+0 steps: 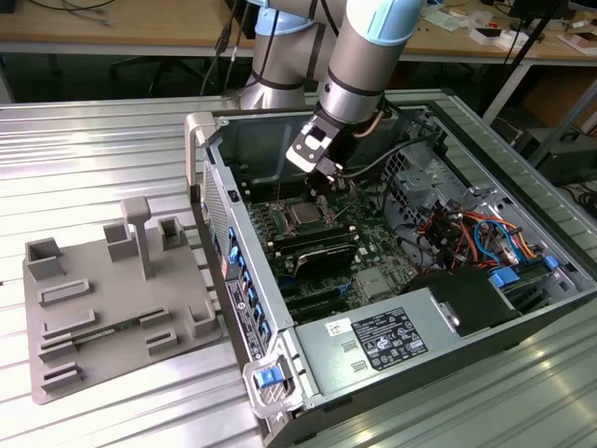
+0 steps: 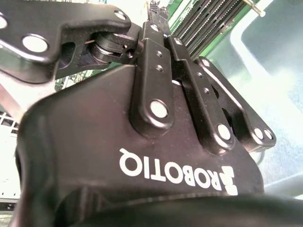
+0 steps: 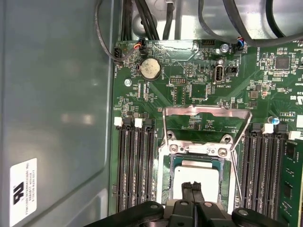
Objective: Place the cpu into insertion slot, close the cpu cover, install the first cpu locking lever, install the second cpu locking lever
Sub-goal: 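Place the cpu into insertion slot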
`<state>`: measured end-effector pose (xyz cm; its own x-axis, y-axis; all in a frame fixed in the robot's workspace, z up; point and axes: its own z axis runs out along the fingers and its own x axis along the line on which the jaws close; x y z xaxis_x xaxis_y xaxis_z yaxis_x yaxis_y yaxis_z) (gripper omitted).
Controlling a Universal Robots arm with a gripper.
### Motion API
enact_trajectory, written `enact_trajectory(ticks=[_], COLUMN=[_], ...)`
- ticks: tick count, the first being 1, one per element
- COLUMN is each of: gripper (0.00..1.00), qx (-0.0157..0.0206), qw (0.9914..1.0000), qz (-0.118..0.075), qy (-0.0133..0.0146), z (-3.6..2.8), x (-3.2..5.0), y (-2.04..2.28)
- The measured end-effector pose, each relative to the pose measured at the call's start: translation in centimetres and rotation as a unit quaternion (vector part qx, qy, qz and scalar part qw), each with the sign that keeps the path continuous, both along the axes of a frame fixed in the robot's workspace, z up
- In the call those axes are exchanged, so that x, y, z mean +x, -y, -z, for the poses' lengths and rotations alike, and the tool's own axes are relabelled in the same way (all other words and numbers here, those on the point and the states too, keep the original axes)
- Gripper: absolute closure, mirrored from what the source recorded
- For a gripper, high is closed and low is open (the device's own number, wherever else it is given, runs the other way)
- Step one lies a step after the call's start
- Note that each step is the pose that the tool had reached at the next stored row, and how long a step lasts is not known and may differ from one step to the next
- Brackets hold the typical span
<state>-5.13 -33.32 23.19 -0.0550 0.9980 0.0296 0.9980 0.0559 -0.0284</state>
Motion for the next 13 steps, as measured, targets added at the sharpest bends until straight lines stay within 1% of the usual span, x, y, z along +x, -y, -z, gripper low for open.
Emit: enact_trajectory(ticks=[3, 13], gripper=[0.89, 0.89], qx=[0.0003, 0.0003], qw=[1.0, 1.0], qz=[0.0, 0.0], qy=[0.0, 0.0], z=[-0.31, -0.35], x=[0.0, 0.0], y=[0.0, 0.0])
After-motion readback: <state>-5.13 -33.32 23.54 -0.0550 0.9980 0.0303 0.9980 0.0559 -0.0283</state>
